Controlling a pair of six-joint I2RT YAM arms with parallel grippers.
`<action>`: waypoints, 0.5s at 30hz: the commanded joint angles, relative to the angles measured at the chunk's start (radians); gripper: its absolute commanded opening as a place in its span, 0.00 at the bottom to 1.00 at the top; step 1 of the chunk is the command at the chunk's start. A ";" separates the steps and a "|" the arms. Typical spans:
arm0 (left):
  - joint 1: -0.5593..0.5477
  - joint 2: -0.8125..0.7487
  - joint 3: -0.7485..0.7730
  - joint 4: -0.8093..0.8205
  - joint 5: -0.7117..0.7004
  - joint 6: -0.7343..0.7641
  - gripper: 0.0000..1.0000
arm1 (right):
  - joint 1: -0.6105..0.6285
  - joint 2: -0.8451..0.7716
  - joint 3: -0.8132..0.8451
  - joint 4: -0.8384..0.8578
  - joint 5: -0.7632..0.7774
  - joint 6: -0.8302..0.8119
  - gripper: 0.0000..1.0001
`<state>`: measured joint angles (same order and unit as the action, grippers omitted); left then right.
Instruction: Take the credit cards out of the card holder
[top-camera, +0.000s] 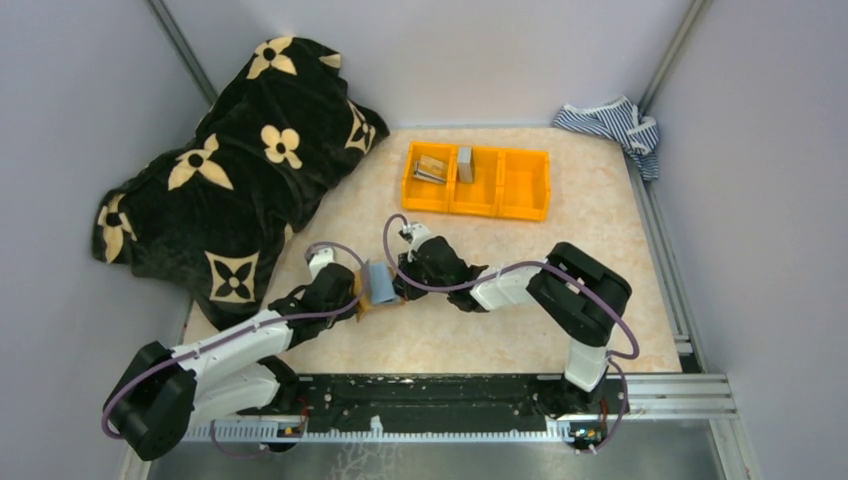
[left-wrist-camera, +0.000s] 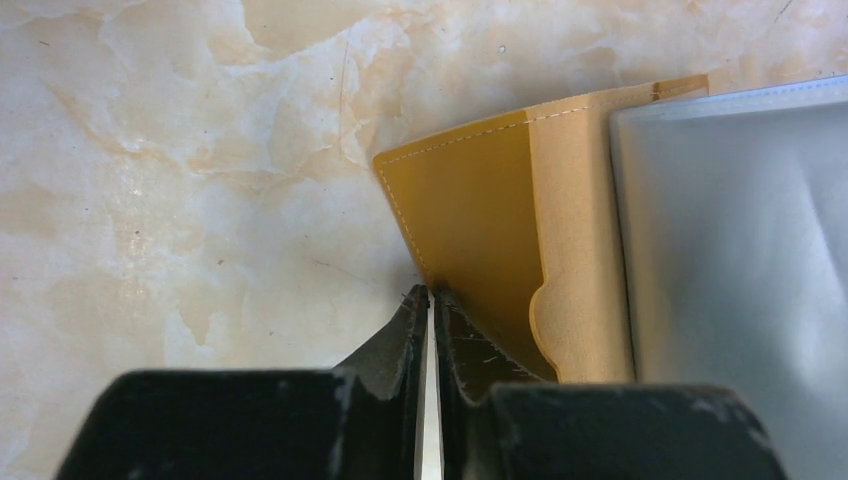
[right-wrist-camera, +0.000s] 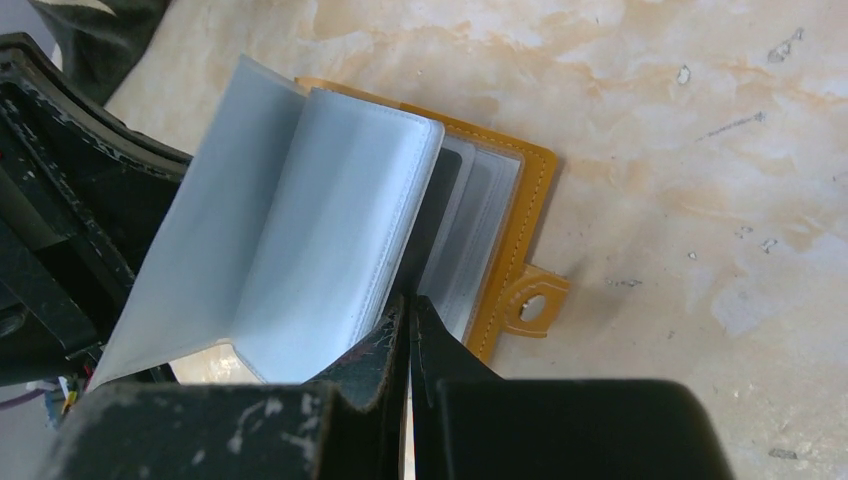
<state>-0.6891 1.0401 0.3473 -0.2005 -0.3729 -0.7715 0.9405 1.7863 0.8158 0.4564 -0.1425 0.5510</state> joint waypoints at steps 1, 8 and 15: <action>-0.006 0.028 0.000 -0.073 0.086 0.015 0.11 | 0.003 -0.058 -0.020 0.074 -0.008 0.004 0.00; -0.006 0.049 0.002 -0.065 0.086 0.022 0.12 | -0.017 -0.097 -0.049 0.072 -0.002 0.006 0.00; -0.006 0.073 0.014 -0.063 0.093 0.032 0.13 | -0.020 -0.109 -0.043 0.066 -0.005 -0.002 0.00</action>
<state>-0.6891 1.0794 0.3744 -0.2005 -0.3470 -0.7582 0.9188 1.7287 0.7601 0.4706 -0.1360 0.5518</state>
